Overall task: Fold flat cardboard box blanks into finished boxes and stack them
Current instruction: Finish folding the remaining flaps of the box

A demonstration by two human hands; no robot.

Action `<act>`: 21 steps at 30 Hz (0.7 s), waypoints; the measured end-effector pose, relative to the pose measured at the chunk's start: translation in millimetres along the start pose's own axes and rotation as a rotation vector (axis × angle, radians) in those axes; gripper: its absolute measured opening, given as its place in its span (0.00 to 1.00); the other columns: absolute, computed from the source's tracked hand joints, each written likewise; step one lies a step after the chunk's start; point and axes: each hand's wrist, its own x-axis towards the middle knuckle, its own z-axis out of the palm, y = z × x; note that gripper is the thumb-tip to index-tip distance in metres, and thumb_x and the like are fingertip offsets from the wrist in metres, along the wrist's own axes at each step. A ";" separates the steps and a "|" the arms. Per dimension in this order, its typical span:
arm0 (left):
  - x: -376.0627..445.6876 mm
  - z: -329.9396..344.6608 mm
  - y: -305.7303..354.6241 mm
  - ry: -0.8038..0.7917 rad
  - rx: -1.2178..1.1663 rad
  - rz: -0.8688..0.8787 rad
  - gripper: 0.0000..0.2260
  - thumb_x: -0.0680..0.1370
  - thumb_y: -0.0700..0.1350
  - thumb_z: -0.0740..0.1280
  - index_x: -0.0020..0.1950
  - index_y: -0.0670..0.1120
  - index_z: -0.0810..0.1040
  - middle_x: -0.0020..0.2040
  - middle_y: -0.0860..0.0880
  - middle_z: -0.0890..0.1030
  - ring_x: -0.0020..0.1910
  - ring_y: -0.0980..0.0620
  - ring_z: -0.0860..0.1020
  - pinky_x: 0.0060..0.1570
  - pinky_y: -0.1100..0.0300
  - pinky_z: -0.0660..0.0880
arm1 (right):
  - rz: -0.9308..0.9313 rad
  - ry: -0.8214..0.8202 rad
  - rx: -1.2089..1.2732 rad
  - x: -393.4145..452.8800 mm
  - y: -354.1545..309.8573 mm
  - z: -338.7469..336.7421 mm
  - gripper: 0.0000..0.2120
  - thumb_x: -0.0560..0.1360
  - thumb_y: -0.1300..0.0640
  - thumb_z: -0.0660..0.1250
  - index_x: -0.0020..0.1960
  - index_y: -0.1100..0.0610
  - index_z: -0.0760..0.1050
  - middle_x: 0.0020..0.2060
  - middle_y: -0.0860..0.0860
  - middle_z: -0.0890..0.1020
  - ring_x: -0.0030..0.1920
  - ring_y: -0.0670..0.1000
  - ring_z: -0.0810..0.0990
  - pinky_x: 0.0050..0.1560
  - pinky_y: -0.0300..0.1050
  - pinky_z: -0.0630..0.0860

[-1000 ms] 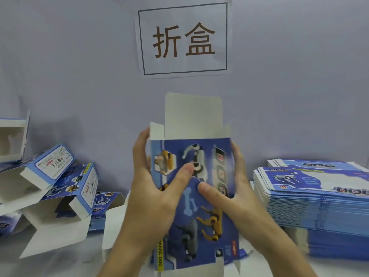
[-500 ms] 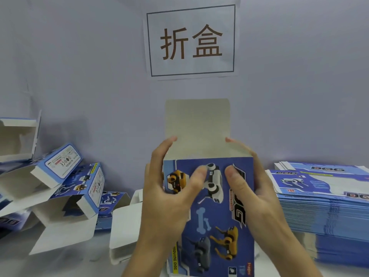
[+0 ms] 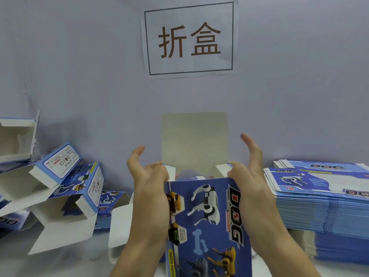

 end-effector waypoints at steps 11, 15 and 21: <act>1.0 -2.3 11.4 -0.257 0.013 0.100 0.04 0.80 0.37 0.64 0.51 0.43 0.69 0.41 0.44 0.78 0.28 0.59 0.78 0.29 0.69 0.74 | -0.056 0.020 0.203 -2.5 10.4 -7.0 0.09 0.75 0.45 0.63 0.47 0.49 0.67 0.32 0.52 0.76 0.32 0.56 0.80 0.34 0.53 0.75; -5.0 -9.6 10.3 -0.546 0.213 0.188 0.19 0.75 0.47 0.73 0.59 0.56 0.67 0.52 0.53 0.82 0.50 0.49 0.84 0.46 0.53 0.83 | -0.066 0.043 0.102 0.7 9.1 -14.7 0.10 0.73 0.50 0.62 0.54 0.48 0.70 0.42 0.57 0.81 0.37 0.63 0.83 0.37 0.59 0.79; -5.0 -4.6 7.8 -0.437 0.147 0.276 0.22 0.76 0.40 0.67 0.65 0.55 0.65 0.55 0.63 0.80 0.54 0.62 0.81 0.47 0.69 0.79 | -0.189 -0.183 0.326 -6.1 8.3 -13.9 0.21 0.77 0.42 0.68 0.64 0.53 0.73 0.51 0.55 0.82 0.47 0.54 0.84 0.41 0.48 0.83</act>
